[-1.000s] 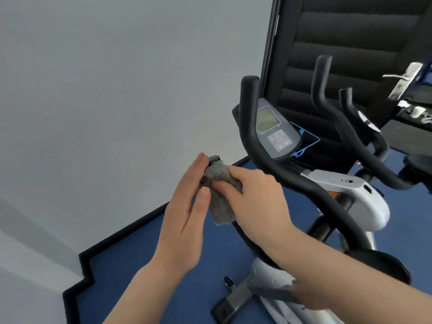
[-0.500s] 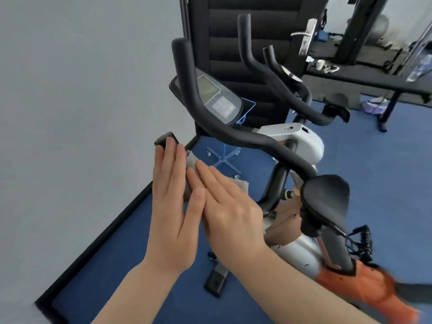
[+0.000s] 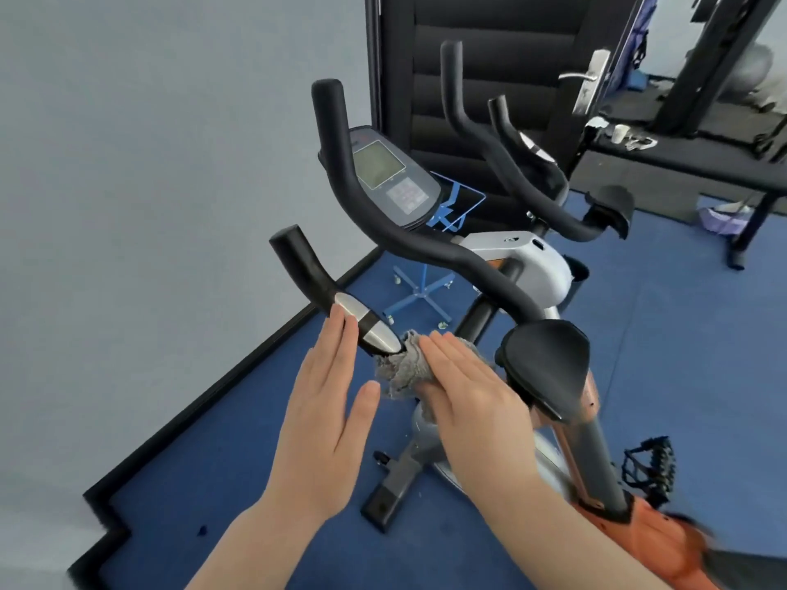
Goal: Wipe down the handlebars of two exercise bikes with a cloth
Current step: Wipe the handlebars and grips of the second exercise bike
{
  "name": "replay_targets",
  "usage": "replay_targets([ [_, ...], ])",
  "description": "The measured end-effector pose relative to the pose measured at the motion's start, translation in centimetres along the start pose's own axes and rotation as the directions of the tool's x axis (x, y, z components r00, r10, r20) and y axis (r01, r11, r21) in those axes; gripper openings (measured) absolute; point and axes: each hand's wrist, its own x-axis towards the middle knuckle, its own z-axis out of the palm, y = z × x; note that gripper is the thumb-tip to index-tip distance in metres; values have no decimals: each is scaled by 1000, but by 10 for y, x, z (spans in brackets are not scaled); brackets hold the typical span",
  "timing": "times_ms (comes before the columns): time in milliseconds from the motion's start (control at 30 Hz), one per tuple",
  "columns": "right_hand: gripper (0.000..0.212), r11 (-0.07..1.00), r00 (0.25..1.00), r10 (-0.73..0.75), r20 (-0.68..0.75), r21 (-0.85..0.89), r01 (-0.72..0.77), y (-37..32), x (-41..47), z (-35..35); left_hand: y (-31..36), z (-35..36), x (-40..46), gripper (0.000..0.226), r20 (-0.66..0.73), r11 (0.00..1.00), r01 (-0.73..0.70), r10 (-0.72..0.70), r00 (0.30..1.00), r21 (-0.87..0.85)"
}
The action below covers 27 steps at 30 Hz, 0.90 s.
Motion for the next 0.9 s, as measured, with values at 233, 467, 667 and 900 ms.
replay_targets([
  [233, 36, 982, 987, 23, 158, 184, -53, 0, -1, -36, 23, 2, -37, 55, -20, 988, 156, -156, 988, -10],
  [467, 28, 994, 978, 15, 210, 105, -38, 19, -41, -66, 34, 14, -62, 53, 30, 967, 210, -217, 976, 140],
  [667, 23, 978, 931, 208, 301, -33, -208, 50, -82, -92, 49, 43, -74, 53, 206, 966, 106, -156, 966, 235],
  [900, 25, 841, 823, 526, 214, -273, -466, 67, -150, -136, 83, 83, -72, 53, 445, 972, -179, 94, 891, 152],
])
